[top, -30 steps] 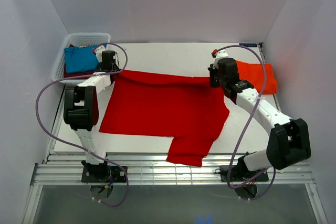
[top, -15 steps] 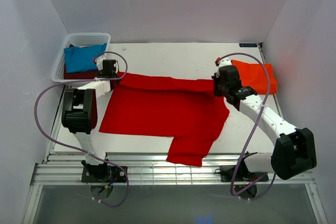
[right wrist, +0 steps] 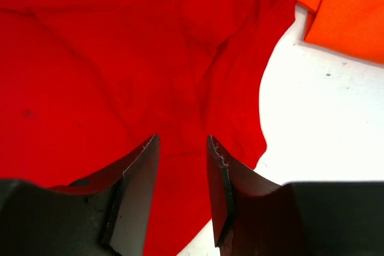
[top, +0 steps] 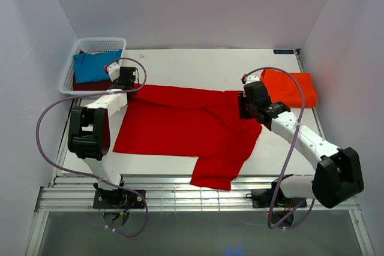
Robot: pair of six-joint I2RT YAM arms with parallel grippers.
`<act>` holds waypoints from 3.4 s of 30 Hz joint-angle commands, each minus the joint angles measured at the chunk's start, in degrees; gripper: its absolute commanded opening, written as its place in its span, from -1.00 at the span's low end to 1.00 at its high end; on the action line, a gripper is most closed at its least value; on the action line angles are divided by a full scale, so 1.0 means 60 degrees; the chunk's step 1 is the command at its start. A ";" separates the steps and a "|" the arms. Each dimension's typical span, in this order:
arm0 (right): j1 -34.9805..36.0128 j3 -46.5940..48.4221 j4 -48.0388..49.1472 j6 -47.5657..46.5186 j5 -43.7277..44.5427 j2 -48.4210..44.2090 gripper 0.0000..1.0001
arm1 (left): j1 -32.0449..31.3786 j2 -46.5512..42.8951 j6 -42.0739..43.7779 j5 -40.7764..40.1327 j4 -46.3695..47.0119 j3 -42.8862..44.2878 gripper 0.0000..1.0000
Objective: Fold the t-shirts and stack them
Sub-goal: Fold the tshirt
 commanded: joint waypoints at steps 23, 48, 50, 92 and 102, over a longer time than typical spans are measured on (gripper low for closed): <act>-0.0882 0.3103 0.1945 0.0014 0.0869 0.5459 -0.85 | -0.1033 -0.1131 -0.1032 -0.2053 0.0501 -0.0160 -0.67; -0.1351 0.4169 0.0907 0.0410 0.0137 0.6968 -0.85 | -0.1194 0.2031 -0.0476 -0.1145 0.0999 0.1216 -0.58; -0.1351 0.4435 0.0657 0.0453 0.0151 0.7320 -0.85 | -0.1194 0.2208 -0.0534 -0.1247 0.0838 0.1392 -0.65; -0.1937 0.7526 0.2384 -0.0542 -0.3834 0.8874 -0.40 | -0.0784 0.0454 0.0360 0.0115 0.0677 0.1175 0.49; -0.1923 0.7688 0.2267 -0.0616 -0.3819 0.9196 -0.39 | -0.0813 -0.0837 0.0095 0.0071 0.0544 0.0001 0.50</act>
